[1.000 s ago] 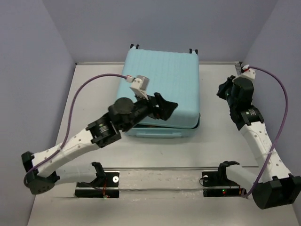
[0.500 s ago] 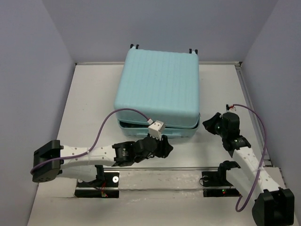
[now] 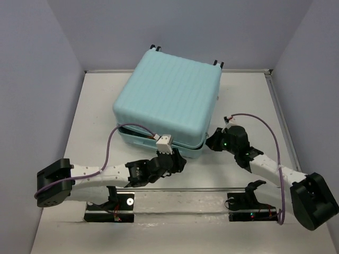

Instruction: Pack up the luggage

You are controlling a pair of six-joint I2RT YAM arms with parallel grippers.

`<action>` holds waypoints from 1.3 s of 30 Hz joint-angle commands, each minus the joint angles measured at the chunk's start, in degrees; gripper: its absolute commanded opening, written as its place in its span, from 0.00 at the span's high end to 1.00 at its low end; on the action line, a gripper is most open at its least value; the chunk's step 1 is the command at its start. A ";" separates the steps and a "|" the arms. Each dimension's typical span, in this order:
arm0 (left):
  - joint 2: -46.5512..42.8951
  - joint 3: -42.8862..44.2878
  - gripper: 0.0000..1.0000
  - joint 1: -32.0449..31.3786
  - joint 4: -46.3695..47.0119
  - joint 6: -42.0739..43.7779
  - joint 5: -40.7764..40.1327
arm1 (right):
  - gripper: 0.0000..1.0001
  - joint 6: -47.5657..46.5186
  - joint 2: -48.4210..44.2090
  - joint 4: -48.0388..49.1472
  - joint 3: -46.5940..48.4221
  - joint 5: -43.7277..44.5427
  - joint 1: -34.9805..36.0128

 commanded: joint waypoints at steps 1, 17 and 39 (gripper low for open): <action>-6.36 -3.42 0.45 2.71 -2.99 -7.39 -9.99 | 0.93 -1.04 4.55 9.00 8.78 -6.47 12.15; -31.16 -14.42 0.37 14.40 -10.66 -11.01 -7.21 | 0.44 -18.45 -3.09 1.00 6.95 -4.97 12.17; -24.93 -11.35 0.41 16.51 -3.89 -5.65 -1.40 | 0.51 -22.67 10.27 18.75 7.65 -16.39 12.17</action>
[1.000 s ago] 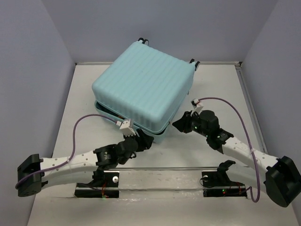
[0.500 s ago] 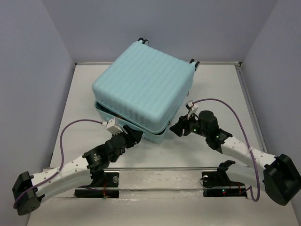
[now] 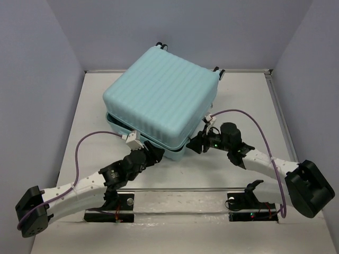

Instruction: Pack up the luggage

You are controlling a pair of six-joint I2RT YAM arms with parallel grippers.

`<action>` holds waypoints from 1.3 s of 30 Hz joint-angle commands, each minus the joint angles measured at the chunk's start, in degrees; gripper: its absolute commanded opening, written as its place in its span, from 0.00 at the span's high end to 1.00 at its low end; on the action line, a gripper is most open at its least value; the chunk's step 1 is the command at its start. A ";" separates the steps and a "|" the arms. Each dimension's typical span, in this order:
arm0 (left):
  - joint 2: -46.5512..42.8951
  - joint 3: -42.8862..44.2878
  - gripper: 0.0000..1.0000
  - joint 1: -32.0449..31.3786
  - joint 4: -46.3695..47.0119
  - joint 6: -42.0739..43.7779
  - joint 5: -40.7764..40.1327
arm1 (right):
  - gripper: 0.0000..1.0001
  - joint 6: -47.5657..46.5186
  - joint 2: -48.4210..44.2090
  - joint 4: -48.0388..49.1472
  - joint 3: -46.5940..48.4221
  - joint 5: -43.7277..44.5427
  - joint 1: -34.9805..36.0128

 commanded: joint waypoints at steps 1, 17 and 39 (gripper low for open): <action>0.69 2.75 0.41 0.27 3.69 2.15 -1.14 | 0.56 -1.60 2.10 8.11 1.49 -0.44 0.19; 12.45 9.24 0.44 1.76 13.27 7.07 -0.44 | 0.93 4.47 -5.71 1.58 -3.88 8.42 10.01; 2.02 24.80 0.30 7.37 -7.27 14.27 -4.74 | 0.93 19.22 -7.11 -21.75 7.38 53.44 31.93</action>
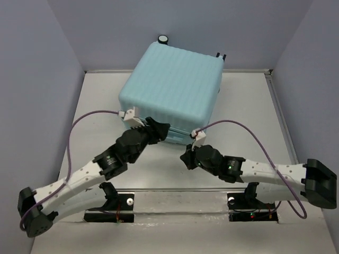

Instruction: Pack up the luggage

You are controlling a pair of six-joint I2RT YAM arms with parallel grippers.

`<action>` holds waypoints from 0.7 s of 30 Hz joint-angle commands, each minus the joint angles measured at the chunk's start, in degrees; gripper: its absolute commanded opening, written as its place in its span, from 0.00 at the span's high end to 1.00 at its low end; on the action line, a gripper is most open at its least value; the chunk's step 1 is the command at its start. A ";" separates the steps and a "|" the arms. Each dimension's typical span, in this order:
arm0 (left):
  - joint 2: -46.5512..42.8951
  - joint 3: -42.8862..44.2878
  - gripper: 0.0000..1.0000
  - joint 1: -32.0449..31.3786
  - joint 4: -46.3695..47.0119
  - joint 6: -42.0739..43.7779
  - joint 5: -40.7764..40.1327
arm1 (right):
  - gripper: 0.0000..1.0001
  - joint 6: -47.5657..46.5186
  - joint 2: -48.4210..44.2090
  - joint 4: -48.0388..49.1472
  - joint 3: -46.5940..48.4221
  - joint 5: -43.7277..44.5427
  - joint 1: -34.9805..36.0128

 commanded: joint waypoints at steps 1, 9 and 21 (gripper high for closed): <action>-10.07 6.03 0.28 7.56 -14.35 4.31 -7.99 | 0.93 2.62 -8.58 -5.24 0.56 8.33 -2.61; 5.18 26.16 0.13 38.83 -12.73 8.29 16.55 | 0.90 3.15 -19.84 -20.44 5.91 8.95 -21.38; 40.70 36.72 0.12 61.45 -9.73 5.82 34.53 | 0.90 0.69 1.06 -10.00 14.96 -4.77 -47.53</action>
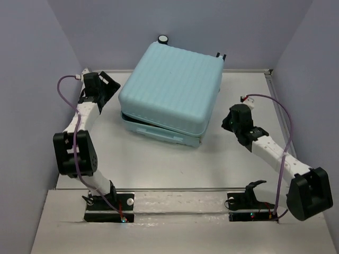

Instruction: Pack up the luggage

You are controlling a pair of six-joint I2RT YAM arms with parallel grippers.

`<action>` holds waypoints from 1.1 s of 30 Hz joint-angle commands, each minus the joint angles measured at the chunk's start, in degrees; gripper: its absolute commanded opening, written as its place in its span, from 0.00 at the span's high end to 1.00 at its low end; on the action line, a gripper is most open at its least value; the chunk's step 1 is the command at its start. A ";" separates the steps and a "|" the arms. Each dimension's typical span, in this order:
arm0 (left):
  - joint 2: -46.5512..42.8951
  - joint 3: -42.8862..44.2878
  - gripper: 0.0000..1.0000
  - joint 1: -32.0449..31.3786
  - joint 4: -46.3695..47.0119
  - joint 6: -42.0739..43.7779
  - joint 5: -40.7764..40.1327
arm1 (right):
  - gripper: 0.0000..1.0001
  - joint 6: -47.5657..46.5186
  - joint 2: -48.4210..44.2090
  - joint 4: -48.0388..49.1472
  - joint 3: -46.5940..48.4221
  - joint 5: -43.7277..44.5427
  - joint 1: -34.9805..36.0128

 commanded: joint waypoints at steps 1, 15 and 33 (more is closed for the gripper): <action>8.41 6.25 0.12 1.83 -0.51 1.12 9.43 | 0.90 -1.74 7.38 5.28 7.51 -4.14 -2.33; -4.54 -30.23 0.13 -18.33 23.99 -11.26 6.30 | 0.90 -4.46 21.39 20.46 10.98 -23.79 -3.65; -53.53 -39.21 0.11 -32.98 3.37 -12.08 -22.90 | 0.80 -14.13 26.20 10.39 23.41 -38.24 -3.65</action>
